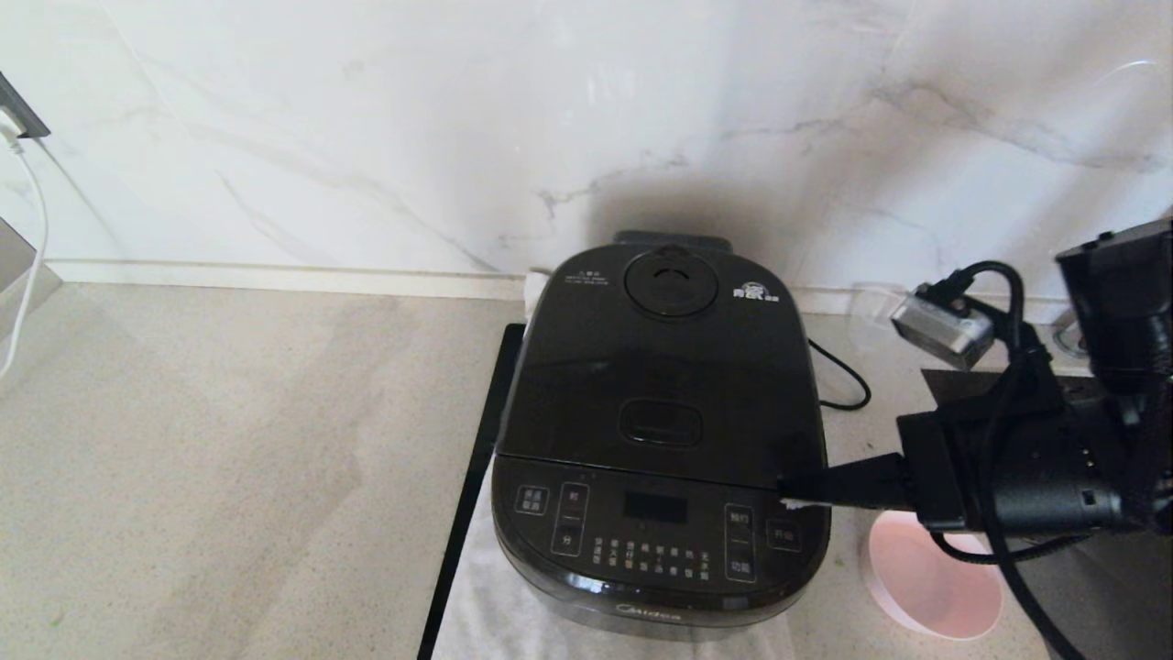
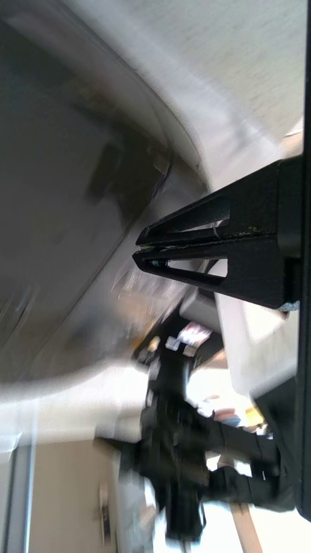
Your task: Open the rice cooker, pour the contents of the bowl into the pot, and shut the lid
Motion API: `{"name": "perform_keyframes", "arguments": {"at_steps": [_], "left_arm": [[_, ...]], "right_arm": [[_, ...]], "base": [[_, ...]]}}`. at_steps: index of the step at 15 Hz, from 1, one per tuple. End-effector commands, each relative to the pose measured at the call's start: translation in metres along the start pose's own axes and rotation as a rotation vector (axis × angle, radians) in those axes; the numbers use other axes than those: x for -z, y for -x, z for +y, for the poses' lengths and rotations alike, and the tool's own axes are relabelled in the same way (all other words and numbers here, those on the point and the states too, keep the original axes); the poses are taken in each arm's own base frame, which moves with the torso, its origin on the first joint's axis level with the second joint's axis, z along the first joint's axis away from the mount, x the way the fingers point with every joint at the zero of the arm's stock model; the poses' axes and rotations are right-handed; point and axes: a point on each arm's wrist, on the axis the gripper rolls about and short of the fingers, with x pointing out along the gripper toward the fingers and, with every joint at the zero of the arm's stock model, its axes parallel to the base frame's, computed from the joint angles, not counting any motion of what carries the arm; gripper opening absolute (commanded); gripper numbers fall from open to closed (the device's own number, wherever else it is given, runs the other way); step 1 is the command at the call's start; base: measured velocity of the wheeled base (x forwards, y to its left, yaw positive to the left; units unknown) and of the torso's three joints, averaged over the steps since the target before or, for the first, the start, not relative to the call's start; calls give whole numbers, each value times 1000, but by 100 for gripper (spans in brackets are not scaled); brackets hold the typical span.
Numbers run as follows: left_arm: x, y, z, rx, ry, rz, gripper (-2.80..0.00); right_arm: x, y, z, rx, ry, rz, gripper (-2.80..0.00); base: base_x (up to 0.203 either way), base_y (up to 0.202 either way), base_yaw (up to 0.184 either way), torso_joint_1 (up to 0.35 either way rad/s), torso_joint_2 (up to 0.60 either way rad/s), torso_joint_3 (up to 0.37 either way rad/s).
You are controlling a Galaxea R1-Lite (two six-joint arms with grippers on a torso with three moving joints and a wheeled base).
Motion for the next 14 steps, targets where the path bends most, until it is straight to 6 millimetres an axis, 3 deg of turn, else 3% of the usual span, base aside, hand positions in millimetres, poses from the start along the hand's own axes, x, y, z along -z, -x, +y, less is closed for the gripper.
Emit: {"name": "perform_keyframes", "arguments": {"at_steps": [1,4,6,8,11,14], "left_arm": [[0,0,0,0,-1,-1,-280],[0,0,0,0,1,-1,-280],[0,0,0,0,1,-1,-280],[0,0,0,0,1,-1,-280],[0,0,0,0,1,-1,-280],[0,0,0,0,-1,-1,-280]], "right_arm": [[-2,34,20,-101,27,-110,-280],[-13,67,35,-123,39,-256,-280],[-22,96,38,-10,41,-422,-280],[-21,127,37,210,69,-563,-280],[13,181,46,552,167,-736,-280],[78,221,52,824,261,-870,-280]], "base": [[0,0,0,0,0,0],[0,0,0,0,0,0],[0,0,0,0,0,0],[0,0,0,0,0,0],[0,0,0,0,0,0],[0,0,0,0,0,0]]}}
